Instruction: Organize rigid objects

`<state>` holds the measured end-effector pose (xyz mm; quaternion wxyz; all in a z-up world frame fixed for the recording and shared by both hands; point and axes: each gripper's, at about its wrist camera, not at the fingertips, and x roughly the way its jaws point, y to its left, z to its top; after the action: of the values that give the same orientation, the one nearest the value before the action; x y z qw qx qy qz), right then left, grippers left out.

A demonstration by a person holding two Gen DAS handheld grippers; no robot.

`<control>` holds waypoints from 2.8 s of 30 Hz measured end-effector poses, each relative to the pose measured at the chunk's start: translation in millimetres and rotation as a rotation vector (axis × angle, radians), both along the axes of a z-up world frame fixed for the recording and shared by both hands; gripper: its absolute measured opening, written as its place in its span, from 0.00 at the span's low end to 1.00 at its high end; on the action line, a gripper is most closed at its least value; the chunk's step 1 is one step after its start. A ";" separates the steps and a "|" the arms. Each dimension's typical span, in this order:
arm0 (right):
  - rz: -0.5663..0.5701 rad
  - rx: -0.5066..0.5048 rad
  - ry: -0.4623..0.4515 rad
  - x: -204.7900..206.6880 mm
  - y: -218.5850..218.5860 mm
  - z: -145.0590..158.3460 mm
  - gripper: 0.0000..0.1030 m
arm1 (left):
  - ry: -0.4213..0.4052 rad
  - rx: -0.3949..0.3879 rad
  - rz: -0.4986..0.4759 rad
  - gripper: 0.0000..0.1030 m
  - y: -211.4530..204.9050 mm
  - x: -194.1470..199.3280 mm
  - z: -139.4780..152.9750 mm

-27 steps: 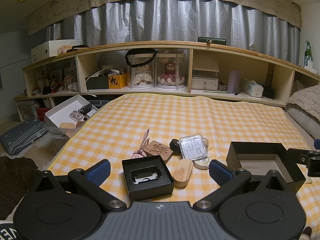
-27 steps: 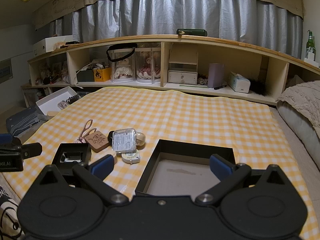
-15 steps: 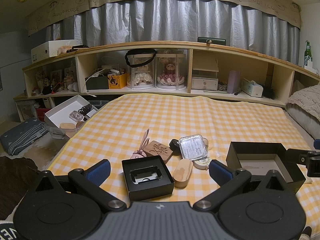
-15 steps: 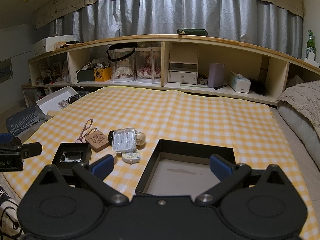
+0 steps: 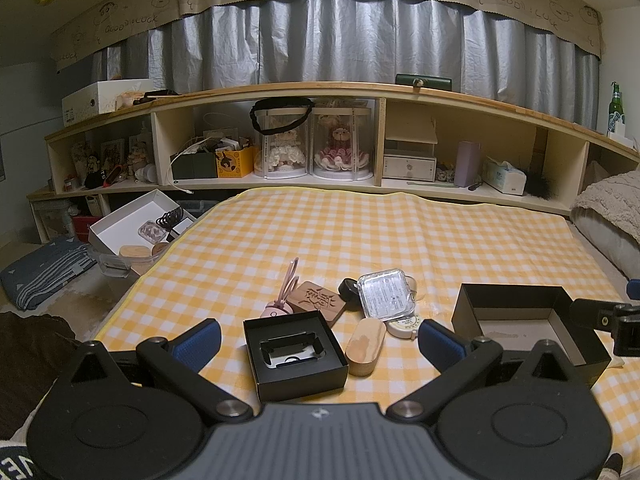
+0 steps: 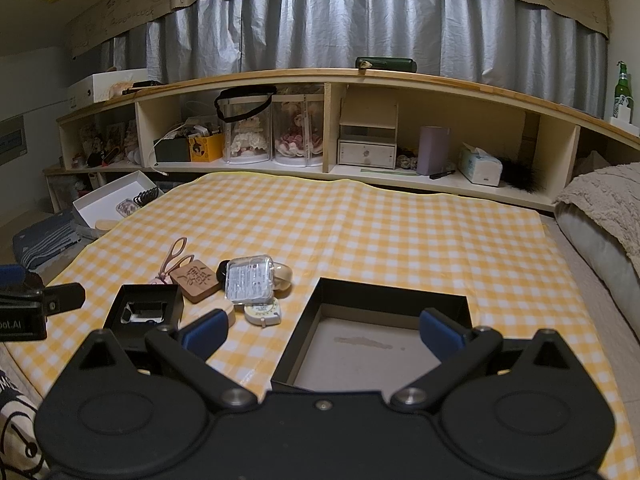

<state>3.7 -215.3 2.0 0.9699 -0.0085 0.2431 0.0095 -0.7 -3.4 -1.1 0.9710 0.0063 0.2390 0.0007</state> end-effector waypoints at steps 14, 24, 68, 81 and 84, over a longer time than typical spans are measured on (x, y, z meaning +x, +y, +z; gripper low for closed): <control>0.003 -0.002 -0.003 1.0 2.7 -0.6 1.00 | -0.002 -0.001 -0.001 1.00 -0.3 0.1 0.0; -0.041 -0.019 -0.049 4.5 -0.7 3.8 1.00 | -0.009 -0.013 -0.010 1.00 -6.0 11.0 5.5; -0.287 0.140 0.575 114.2 -142.2 -85.0 0.18 | 0.389 -0.070 0.125 1.00 34.6 210.0 -49.5; -0.257 0.097 0.566 109.0 -135.0 -78.9 0.03 | 0.584 -0.107 0.190 1.00 35.4 209.0 -91.1; -0.256 0.094 0.566 108.6 -134.8 -78.0 0.03 | 0.581 -0.102 0.216 1.00 37.6 210.9 -92.1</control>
<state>112.3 -350.1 -75.9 0.8563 0.0702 0.5020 -0.0994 210.2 34.2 -93.2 0.8555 -0.0682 0.5052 0.0901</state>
